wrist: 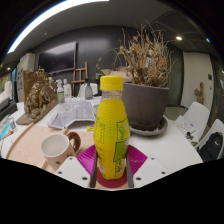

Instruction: Pour water

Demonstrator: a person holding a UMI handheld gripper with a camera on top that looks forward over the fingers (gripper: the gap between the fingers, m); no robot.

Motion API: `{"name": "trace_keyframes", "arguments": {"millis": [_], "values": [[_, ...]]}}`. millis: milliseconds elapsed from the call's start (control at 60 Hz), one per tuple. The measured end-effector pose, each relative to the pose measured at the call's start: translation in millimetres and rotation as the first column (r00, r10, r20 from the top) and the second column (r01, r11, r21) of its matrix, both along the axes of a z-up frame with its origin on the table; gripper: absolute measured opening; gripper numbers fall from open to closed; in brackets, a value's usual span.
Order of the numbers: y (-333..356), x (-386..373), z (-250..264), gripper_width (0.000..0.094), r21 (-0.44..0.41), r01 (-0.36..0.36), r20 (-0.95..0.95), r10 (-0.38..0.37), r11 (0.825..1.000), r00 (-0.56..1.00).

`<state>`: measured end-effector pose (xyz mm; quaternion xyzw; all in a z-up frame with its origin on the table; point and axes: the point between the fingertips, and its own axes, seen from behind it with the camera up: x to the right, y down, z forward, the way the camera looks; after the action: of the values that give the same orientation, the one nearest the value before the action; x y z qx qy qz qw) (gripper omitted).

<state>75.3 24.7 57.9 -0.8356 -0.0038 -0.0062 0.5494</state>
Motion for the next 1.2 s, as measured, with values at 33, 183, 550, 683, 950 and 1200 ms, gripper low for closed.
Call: {"name": "trace_keyframes", "arguments": {"millis": [33, 183, 550, 683, 950, 1200], "values": [[-1, 0, 0, 0.0456, -0.001, 0.005, -0.011, -0.005, 1.000, 1.000], [-14, 0, -13, 0.0865, -0.089, 0.011, -0.026, -0.013, 0.996, 1.000], [-130, -40, 65, 0.0861, -0.194, 0.079, 0.038, -0.073, 0.978, 0.997], [-184, -65, 91, 0.0859, -0.239, 0.114, 0.037, -0.108, 0.964, 0.993], [-249, -108, 129, 0.0861, -0.220, 0.109, 0.063, -0.098, 0.969, 0.993], [-272, -133, 136, 0.0859, -0.219, 0.093, 0.067, -0.080, 0.971, 0.994]]}}
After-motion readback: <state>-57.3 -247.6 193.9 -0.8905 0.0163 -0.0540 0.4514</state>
